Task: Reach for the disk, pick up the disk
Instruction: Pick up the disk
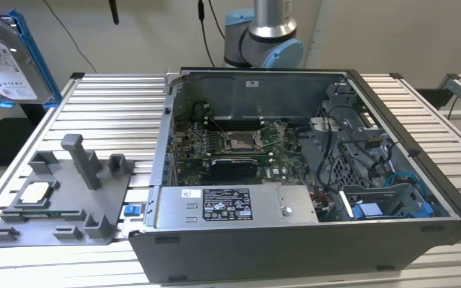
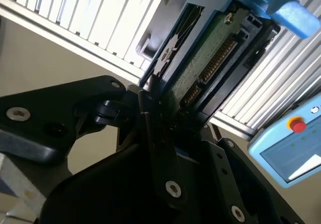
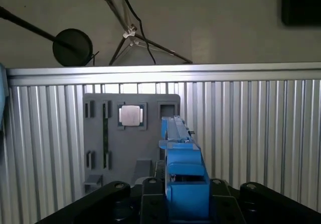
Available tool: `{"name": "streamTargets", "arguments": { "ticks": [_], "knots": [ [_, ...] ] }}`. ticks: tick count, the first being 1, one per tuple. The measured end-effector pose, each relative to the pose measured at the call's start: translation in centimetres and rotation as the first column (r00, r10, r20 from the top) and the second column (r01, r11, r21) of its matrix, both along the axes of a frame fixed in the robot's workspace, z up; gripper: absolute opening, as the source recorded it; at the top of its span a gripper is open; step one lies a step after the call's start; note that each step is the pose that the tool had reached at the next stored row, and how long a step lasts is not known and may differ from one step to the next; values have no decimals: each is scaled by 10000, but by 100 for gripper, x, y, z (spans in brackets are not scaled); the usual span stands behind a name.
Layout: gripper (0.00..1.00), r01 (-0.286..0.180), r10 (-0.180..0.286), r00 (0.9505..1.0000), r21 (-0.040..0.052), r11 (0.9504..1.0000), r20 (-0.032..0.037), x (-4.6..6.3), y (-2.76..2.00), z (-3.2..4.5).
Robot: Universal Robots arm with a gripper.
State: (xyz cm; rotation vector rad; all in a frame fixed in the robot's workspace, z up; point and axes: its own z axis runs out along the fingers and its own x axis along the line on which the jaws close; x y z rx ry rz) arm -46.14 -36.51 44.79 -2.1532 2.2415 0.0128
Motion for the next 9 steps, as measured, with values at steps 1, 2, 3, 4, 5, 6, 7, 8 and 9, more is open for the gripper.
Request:
{"name": "streamTargets", "arguments": {
  "ticks": [1,2,3,4,5,6,7,8,9],
  "knots": [
    [0,-7,7,10000,0,10000,2,0,0,19],
    [0,-14,14,10000,0,10000,4,0,0,39],
    [0,-21,21,10000,-1,10000,4,1,0,70],
    [0,-25,25,10000,-2,10000,4,0,0,117],
    [0,-31,31,10000,-1,10000,7,0,0,162],
    [0,-38,38,10000,0,10000,8,0,0,206],
    [0,-47,47,10000,0,10000,7,0,0,252],
    [0,-56,56,10000,0,10000,7,0,0,296],
    [0,-66,66,10000,-1,10000,6,0,0,344]
  ]
}}
